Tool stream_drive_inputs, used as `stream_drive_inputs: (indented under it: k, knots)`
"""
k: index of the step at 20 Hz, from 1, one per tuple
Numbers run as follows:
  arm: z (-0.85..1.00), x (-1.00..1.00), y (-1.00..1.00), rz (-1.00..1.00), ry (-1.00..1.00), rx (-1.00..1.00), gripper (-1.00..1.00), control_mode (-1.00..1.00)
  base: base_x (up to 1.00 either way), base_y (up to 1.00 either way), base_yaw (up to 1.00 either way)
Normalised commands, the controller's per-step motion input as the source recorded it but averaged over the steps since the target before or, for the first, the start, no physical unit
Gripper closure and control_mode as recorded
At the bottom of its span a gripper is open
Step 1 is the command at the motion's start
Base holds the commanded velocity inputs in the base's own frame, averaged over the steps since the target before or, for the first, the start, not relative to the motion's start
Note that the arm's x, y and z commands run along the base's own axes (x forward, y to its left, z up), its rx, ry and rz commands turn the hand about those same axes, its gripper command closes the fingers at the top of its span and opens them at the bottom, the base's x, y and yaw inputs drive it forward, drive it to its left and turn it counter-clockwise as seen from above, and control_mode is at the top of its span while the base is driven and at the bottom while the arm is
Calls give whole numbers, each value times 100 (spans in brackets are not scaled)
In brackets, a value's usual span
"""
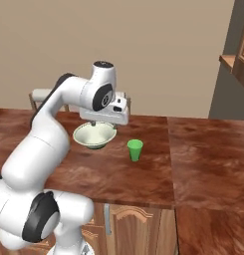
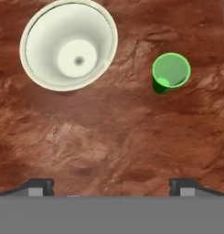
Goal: Pick the cup and bowl from the counter and place them on the counter next to the sink.
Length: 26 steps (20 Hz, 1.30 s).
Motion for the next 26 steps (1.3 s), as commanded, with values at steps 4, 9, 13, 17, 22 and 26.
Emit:
stream_drive_inputs:
  k: [4, 9, 13, 17, 22, 26]
  knots:
    - [-24, 0, -41, 0, 0, 0, -100, -100, 0, 0, 0]
    - [-40, 0, -38, 0, 0, 0, -100, -100, 0, 0, 0]
    - [-40, 4, -33, 0, 0, 0, -100, -100, 0, 0, 0]
    - [-5, 16, -16, 0, 0, -2, -100, -100, 0, 0, 0]
    - [-2, 10, -21, 0, 1, -1, -100, -100, 0, 0, 0]
    - [-1, 30, -18, 0, 2, 0, -100, -100, 0, 0, 0]
